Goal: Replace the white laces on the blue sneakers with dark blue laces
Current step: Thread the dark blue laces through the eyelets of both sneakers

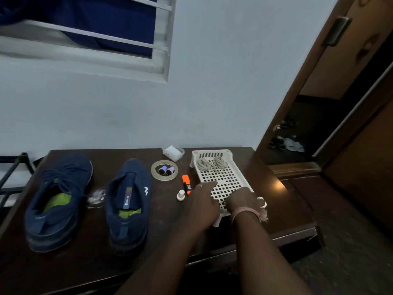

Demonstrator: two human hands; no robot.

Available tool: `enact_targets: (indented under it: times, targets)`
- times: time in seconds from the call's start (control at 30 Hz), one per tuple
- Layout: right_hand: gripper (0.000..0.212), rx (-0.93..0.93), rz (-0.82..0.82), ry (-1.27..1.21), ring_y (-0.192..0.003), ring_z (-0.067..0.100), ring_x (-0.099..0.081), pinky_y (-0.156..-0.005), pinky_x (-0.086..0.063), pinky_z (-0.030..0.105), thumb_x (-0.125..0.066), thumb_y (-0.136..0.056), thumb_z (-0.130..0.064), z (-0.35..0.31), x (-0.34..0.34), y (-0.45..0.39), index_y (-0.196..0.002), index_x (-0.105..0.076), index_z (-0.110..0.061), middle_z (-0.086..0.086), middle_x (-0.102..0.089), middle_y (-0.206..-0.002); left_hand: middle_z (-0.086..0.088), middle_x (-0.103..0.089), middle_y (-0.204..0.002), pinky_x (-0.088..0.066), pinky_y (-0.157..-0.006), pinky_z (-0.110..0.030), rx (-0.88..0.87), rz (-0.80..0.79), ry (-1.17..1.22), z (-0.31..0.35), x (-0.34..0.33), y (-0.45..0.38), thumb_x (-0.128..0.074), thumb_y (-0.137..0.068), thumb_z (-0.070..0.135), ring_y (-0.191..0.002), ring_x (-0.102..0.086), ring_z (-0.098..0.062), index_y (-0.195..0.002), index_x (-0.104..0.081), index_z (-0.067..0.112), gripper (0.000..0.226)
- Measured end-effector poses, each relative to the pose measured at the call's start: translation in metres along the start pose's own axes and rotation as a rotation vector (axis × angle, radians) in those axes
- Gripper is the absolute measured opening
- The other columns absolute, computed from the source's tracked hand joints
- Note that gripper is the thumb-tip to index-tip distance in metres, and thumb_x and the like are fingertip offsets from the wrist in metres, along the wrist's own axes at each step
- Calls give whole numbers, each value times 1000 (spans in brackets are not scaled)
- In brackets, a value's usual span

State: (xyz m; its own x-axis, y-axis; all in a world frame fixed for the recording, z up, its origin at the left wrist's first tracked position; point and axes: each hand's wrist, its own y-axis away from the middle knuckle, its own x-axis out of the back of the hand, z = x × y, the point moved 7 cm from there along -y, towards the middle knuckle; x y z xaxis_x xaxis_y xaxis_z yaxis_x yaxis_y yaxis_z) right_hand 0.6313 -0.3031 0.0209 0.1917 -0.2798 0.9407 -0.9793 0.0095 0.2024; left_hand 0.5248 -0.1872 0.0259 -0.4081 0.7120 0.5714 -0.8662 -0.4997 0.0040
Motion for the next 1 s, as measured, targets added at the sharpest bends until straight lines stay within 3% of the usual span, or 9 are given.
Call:
enact_targets:
  times: [0.13, 0.4, 0.5, 0.63, 0.73, 0.83, 0.9, 1.0]
  targets:
    - [33, -35, 75, -19, -133, 34, -34, -108, -25, 48, -51, -91, -39, 10, -8, -1, -116, -62, -21, 9, -52, -135, 0, -41, -155, -28, -114, -24, -4, -37, 10, -1, -15, -2, -52, -90, 8, -142, -38, -15, -149, -45, 22, 61]
    - [37, 3, 80, 5, -134, 35, -29, -107, -23, 49, -52, -91, -40, -7, -7, 7, -123, -59, -22, 8, -45, -139, -5, -46, -151, -36, -111, -29, 93, -37, 97, -16, -10, -7, -55, -91, 13, -137, -44, -19, -146, -48, 20, 56]
    - [35, 85, 118, -5, -128, 36, -34, -105, -27, 50, -54, -90, -37, -32, -2, 16, -119, -62, -21, 9, -47, -133, -4, -56, -142, -44, -106, -35, 154, 23, 151, -25, 2, -16, -47, -88, 9, -127, -53, -22, -141, -54, 22, 54]
    - [28, 276, 122, -63, -121, 36, -38, -103, -31, 47, -55, -91, -37, -72, 0, 41, -113, -70, -28, 9, -48, -129, 4, -66, -109, -47, -81, -23, 255, 83, 403, -29, 28, -21, -47, -100, 19, -98, -59, -14, -118, -66, 13, 26]
    - [25, 454, 149, -113, -118, 36, -42, -100, -37, 45, -50, -95, -33, -96, 3, 65, -110, -70, -27, 9, -50, -124, -3, -75, -94, -53, -85, -34, 367, 146, 634, -41, 48, -22, -56, -98, 35, -89, -68, -19, -97, -73, 15, 26]
    - [22, 601, 145, -173, -112, 34, -47, -93, -41, 41, -50, -91, -28, -116, 0, 86, -101, -69, -24, 9, -53, -114, -12, -75, -84, -52, -72, -34, 363, 232, 766, -49, 72, -17, -61, -97, 22, -76, -68, -20, -89, -72, 10, 18]
    - [19, 670, 90, -259, -104, 31, -55, -89, -44, 38, -54, -82, -27, -126, -4, 97, -93, -69, -24, 8, -58, -104, -15, -73, -84, -53, -69, -36, 349, 282, 761, -53, 89, -15, -60, -96, 14, -73, -67, -23, -86, -71, 13, 15]
    - [31, 691, -33, -552, -93, 23, -61, -84, -52, 41, -49, -64, -34, -143, -3, 112, -91, -60, -26, 5, -61, -98, -14, -74, -91, -58, -78, -40, 357, 355, 757, -61, 118, -9, -58, -95, 8, -86, -72, -28, -96, -70, 12, 13]
